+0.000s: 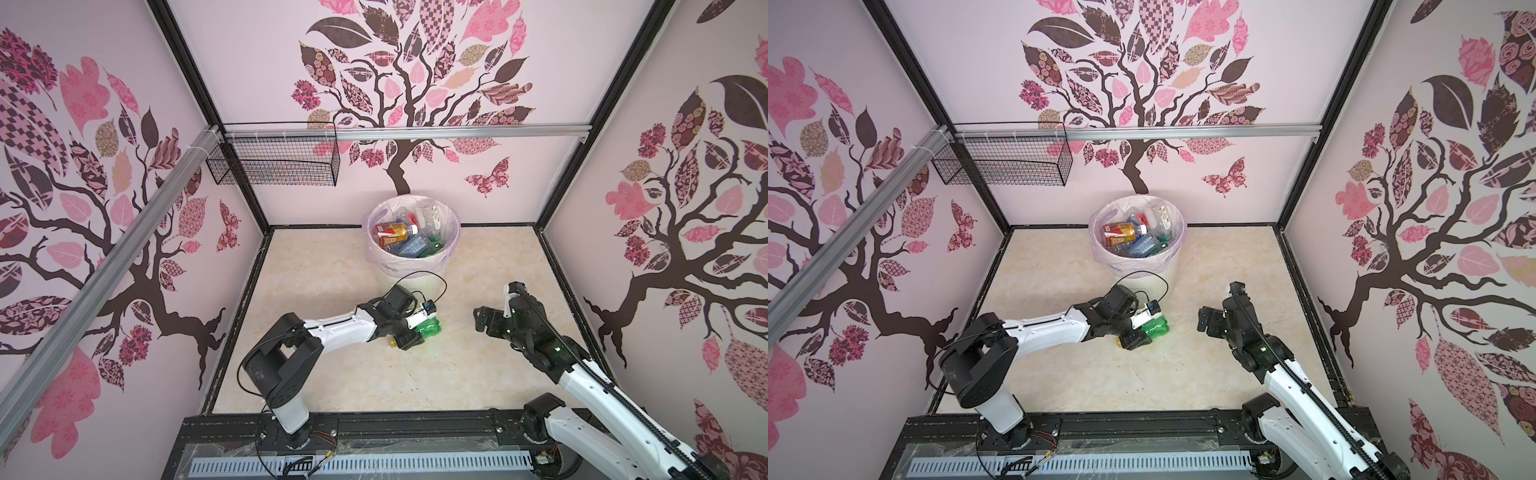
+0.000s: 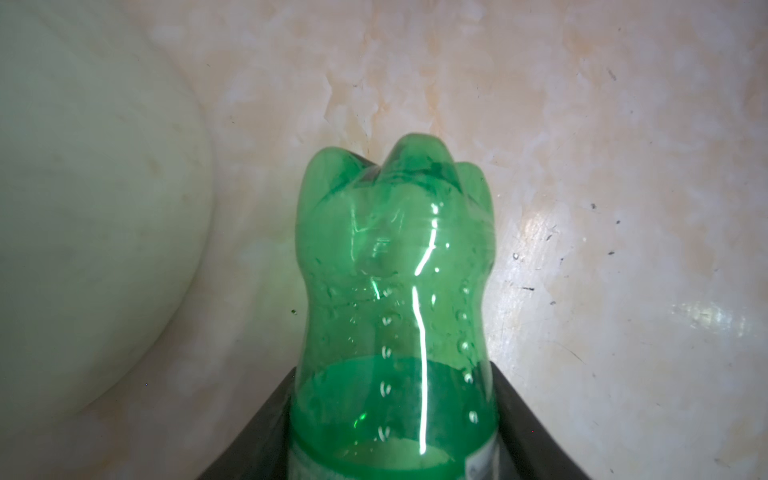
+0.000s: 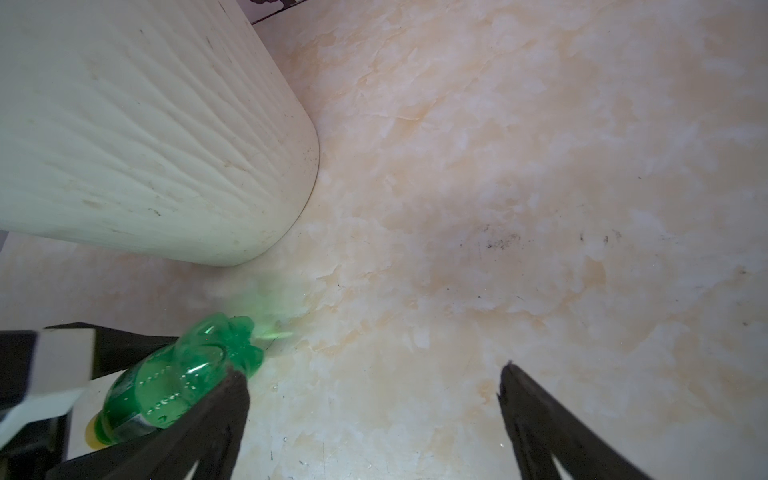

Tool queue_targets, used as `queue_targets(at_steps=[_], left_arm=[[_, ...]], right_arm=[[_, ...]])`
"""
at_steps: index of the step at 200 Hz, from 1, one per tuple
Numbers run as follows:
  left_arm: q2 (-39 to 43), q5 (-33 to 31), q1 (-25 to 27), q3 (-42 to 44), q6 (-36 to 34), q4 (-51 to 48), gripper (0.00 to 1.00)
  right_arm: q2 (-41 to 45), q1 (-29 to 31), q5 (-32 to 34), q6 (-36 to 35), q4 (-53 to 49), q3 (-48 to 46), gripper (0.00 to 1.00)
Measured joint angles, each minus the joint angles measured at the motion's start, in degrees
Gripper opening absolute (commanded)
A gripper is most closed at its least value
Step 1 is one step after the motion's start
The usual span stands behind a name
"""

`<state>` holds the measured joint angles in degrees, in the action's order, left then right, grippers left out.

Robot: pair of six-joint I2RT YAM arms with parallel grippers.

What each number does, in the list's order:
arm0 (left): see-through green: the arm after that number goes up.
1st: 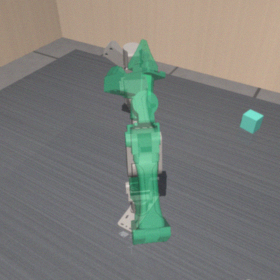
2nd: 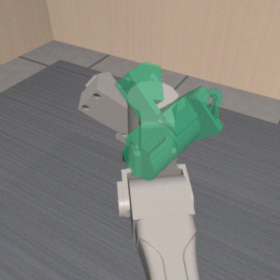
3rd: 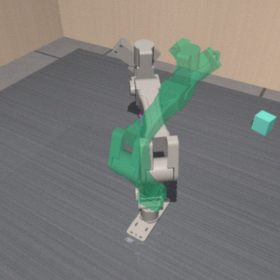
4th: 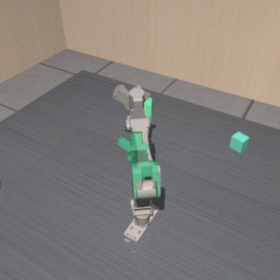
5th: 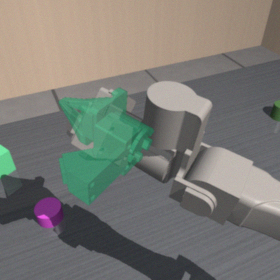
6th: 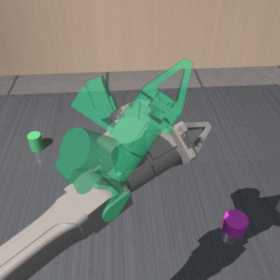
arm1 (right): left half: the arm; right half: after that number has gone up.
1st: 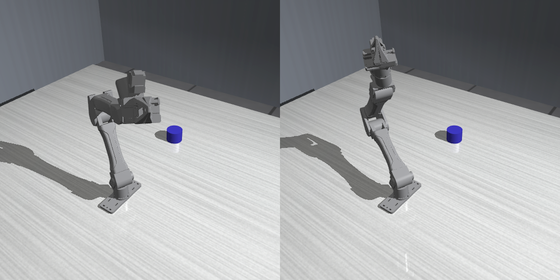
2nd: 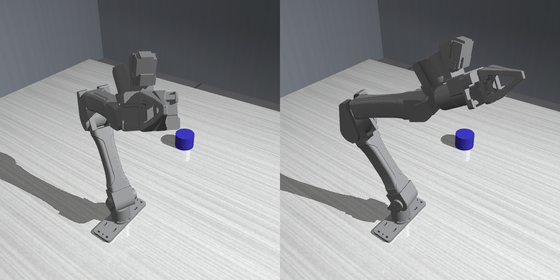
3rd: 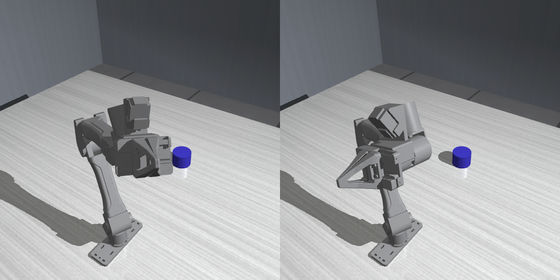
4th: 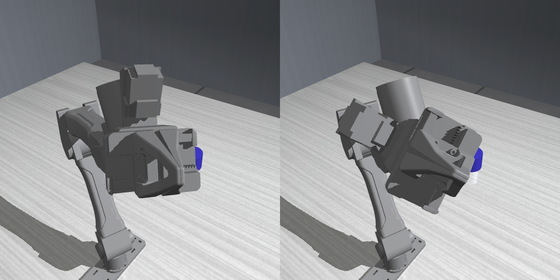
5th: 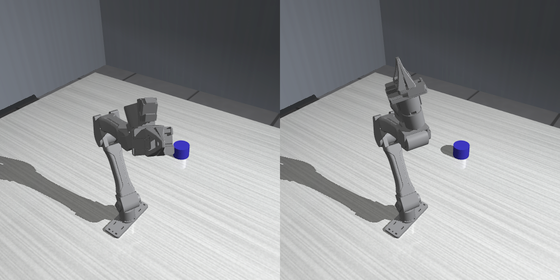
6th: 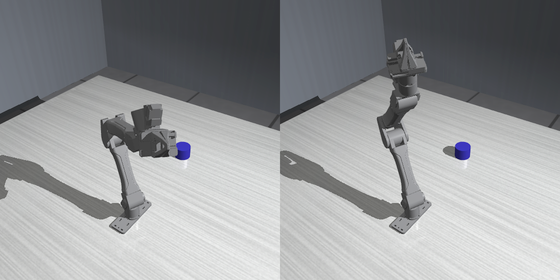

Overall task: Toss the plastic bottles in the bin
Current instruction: 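Close the left gripper on the Sprite bottle and lift it over the bin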

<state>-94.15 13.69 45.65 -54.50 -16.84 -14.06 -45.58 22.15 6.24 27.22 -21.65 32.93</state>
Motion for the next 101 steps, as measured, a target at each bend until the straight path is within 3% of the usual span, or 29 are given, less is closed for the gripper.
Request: queue_targets(at_steps=[44,101], left_arm=[[18.73,-4.74,0.02,5.81,5.51,0.31,0.5],[46.07,-16.94,-0.02,9.68,11.28,-2.43,0.5]], right_arm=[[-1.44,0.0,-0.26,-0.22,0.28,0.0,0.96],[-4.15,-0.02,-2.05,-0.63,1.4,0.0,0.96]])
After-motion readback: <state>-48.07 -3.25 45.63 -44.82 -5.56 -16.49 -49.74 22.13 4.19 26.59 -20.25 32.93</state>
